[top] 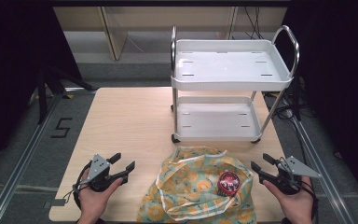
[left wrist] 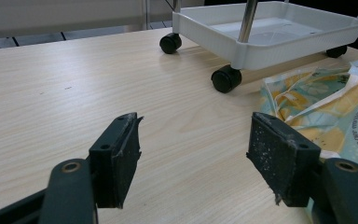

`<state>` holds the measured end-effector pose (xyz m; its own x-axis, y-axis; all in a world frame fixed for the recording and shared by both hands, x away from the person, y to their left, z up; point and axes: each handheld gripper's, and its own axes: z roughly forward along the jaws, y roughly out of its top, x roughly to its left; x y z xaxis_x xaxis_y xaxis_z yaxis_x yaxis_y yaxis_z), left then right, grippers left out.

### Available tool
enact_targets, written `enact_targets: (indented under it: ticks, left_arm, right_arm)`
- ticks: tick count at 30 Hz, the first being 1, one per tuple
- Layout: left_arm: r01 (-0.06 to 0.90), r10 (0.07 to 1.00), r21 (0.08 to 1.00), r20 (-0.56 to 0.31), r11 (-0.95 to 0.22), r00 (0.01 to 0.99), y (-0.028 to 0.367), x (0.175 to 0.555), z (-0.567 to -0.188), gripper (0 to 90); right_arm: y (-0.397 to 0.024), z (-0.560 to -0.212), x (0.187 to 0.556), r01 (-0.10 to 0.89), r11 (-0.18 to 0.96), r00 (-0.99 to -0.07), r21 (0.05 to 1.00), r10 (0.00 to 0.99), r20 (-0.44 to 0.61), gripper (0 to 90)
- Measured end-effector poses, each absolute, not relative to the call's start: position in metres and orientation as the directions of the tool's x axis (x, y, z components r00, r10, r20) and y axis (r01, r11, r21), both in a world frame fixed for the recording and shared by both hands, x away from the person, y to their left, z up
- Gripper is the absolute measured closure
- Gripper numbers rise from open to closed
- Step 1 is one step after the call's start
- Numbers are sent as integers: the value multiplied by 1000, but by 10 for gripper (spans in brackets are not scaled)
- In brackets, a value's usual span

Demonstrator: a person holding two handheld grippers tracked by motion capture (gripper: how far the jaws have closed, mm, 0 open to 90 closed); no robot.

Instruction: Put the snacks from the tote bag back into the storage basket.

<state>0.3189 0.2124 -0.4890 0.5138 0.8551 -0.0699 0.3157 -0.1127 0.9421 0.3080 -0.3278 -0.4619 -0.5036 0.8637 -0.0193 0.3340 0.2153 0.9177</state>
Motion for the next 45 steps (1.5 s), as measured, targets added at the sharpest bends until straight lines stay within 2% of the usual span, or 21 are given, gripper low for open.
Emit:
enact_targets:
  ticks: [3, 5, 7, 10, 15, 18, 19, 21, 22, 24, 26, 28, 29, 35, 37, 39, 45]
  left_arm:
    - [309, 853, 946, -80, -98, 515, 212, 319, -489, 332]
    - [311, 854, 946, -84, -94, 514, 212, 320, -490, 332]
    - [310, 855, 946, -84, -93, 513, 213, 319, -490, 332]
    - [309, 855, 947, -83, -93, 512, 213, 320, -490, 332]
    - [313, 857, 945, -82, -95, 509, 214, 320, -489, 332]
    - [317, 857, 944, -88, -91, 507, 214, 320, -489, 332]
    - [318, 858, 944, -88, -90, 507, 214, 320, -489, 332]
    - [317, 854, 944, -89, -91, 512, 214, 320, -490, 332]
    - [314, 853, 945, -85, -95, 515, 214, 321, -489, 333]
    - [312, 855, 945, -80, -99, 513, 214, 320, -488, 334]
    - [304, 854, 948, -80, -95, 515, 214, 319, -488, 334]
    - [313, 859, 945, -79, -97, 505, 215, 318, -487, 334]
    - [312, 857, 946, -82, -94, 508, 215, 318, -488, 334]
    - [304, 857, 948, -80, -93, 510, 215, 317, -487, 334]
    - [305, 856, 948, -80, -94, 512, 215, 317, -487, 334]
    - [311, 859, 946, -82, -94, 506, 215, 317, -487, 333]
    - [311, 858, 946, -80, -95, 507, 215, 317, -487, 333]
  right_arm:
    - [-326, -459, 304, 324, 231, -527, 917, 849, -28, 421]
    - [-321, -456, 299, 350, 195, -527, 916, 849, 20, 420]
    - [-321, -455, 300, 314, 230, -550, 921, 835, -21, 419]
    - [-315, -454, 295, 333, 209, -565, 919, 825, 17, 416]
    - [-311, -452, 295, 302, 246, -621, 921, 784, -6, 411]
    - [-306, -453, 293, 312, 236, -639, 920, 769, 20, 405]
    - [-306, -453, 295, 287, 260, -653, 922, 758, -10, 405]
    - [-301, -454, 291, 350, 237, -655, 906, 754, 55, 405]
    - [-301, -455, 293, 321, 262, -672, 910, 740, 24, 405]
    - [-298, -455, 292, 348, 246, -672, 905, 738, 58, 399]
    - [-297, -455, 294, 324, 258, -693, 910, 719, 43, 385]
    - [-293, -454, 290, 364, 241, -683, 900, 726, 81, 380]
    - [-294, -455, 292, 324, 272, -699, 906, 714, 36, 380]
    - [-288, -457, 288, 366, 296, -716, 882, 696, 63, 362]
    - [-286, -459, 291, 317, 327, -749, 890, 662, 24, 353]
    - [-282, -459, 288, 363, 326, -741, 873, 669, 58, 342]
    - [-277, -464, 289, 361, 362, -768, 859, 638, 54, 313]
